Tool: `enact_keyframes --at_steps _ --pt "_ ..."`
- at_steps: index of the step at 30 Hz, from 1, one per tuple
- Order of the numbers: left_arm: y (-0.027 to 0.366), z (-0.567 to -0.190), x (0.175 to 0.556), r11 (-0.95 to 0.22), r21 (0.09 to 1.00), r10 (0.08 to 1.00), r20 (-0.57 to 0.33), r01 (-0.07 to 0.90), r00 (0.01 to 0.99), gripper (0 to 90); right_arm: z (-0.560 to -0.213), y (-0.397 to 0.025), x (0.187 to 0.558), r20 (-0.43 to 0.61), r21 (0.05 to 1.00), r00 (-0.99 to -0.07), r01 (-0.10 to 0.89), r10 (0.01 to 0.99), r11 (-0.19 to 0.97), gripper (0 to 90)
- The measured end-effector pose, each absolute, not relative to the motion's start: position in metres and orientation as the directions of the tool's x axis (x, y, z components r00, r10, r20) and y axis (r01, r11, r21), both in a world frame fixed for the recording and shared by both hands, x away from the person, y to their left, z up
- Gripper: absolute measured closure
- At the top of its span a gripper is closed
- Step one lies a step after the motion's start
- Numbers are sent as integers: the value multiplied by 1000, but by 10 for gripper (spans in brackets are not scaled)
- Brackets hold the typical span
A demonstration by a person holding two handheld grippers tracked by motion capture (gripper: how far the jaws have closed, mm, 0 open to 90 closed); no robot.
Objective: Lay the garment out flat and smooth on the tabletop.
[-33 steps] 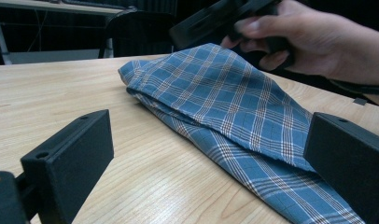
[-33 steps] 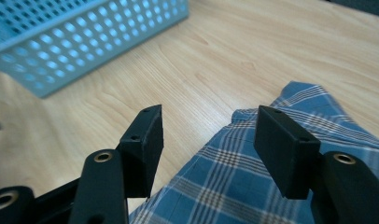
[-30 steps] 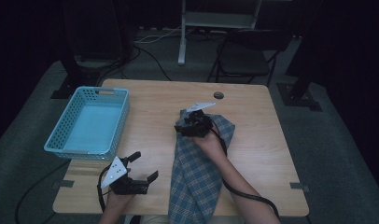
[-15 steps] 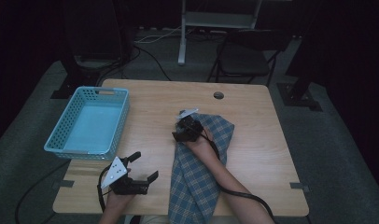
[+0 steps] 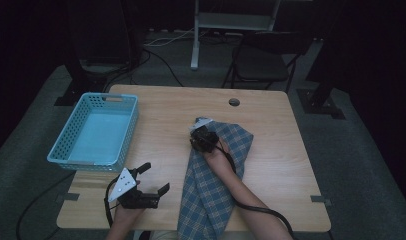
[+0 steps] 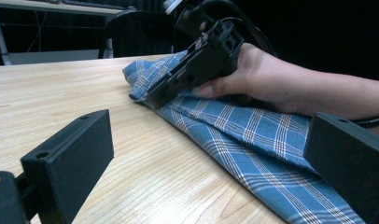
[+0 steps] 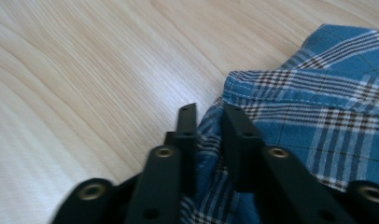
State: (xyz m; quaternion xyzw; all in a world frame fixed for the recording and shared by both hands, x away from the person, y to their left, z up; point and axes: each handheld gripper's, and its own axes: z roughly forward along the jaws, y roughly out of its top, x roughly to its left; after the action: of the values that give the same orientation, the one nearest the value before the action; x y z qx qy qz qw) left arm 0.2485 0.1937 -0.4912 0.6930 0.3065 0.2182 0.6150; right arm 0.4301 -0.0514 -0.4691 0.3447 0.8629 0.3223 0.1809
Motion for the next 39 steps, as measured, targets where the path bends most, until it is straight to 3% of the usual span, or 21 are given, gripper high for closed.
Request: enact_keyframes --at_steps 3,10,25,33,39 --pt "194 -491 249 -56 986 694 -75 157 717 21 -463 -64 432 12 724 -699 500 715 476 841" --pt "194 -491 249 -55 986 694 -76 158 716 21 -438 -85 425 88 798 -699 476 710 369 860" --pt "194 -491 249 -53 986 695 -78 159 715 21 -374 -146 375 80 900 -673 365 735 237 859" --pt "194 -491 249 -51 986 696 -81 162 714 21 -352 -214 327 86 940 -608 312 789 138 858" --pt "194 -491 249 -49 986 697 -82 162 713 21 -361 -270 287 108 951 -513 302 851 61 856"
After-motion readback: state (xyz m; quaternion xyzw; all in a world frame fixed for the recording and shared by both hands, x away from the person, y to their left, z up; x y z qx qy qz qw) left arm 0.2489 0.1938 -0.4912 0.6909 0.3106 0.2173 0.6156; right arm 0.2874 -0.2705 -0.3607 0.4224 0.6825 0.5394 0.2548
